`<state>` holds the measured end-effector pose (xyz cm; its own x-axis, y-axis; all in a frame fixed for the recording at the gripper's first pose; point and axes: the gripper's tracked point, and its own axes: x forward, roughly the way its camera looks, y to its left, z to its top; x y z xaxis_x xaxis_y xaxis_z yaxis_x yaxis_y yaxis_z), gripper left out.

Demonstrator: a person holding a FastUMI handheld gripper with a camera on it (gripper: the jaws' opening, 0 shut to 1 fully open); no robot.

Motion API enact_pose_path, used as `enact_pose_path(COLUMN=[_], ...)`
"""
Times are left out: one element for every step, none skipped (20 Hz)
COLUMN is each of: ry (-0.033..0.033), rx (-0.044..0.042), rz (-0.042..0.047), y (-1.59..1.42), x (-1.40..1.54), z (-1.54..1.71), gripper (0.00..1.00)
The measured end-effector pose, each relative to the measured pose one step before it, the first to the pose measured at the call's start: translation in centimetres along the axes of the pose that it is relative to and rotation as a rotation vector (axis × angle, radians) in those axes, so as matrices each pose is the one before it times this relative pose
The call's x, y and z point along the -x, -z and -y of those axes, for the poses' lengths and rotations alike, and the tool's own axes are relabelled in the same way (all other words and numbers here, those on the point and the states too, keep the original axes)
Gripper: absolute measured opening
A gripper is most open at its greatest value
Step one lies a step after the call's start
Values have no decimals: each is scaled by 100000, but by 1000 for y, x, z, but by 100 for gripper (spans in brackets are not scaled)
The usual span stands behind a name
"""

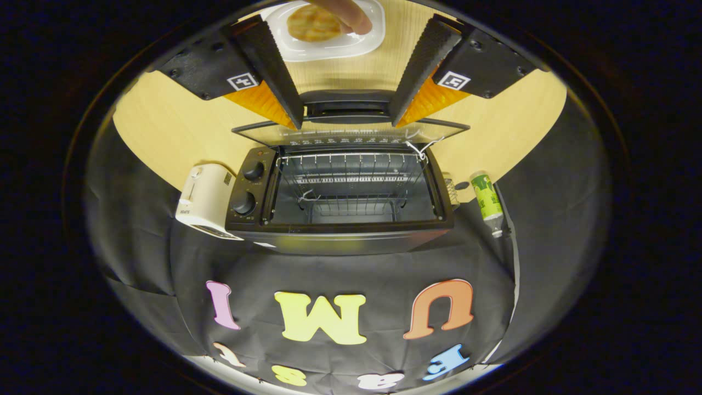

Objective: Open the toaster oven, put the food inside, and close the toaster oven door.

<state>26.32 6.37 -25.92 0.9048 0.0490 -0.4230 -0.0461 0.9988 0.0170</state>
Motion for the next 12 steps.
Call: enact_pose_path(ry=[-121,377,-116,-546,99,778,1104,1327,-205,-407,-281,-469], rx=[-927,-712,-883,-2159,-1991,-1497,-1142,-88,-539,-562,-133,328], rz=[-1694,-3387,-4461,-2424,-823,-511,43,617,456,-104,524,1119], y=[363,922,1004,620,62,109,-37,64,-11,185,-35,-37], x=[-7,-162,55,13,-181,-11,54,229,183,320,449,624], z=[93,132,37,174,126,644,594,615,433,278,380,222], gripper=[100,100,100,100,100,100,100,100,100,100,100,100])
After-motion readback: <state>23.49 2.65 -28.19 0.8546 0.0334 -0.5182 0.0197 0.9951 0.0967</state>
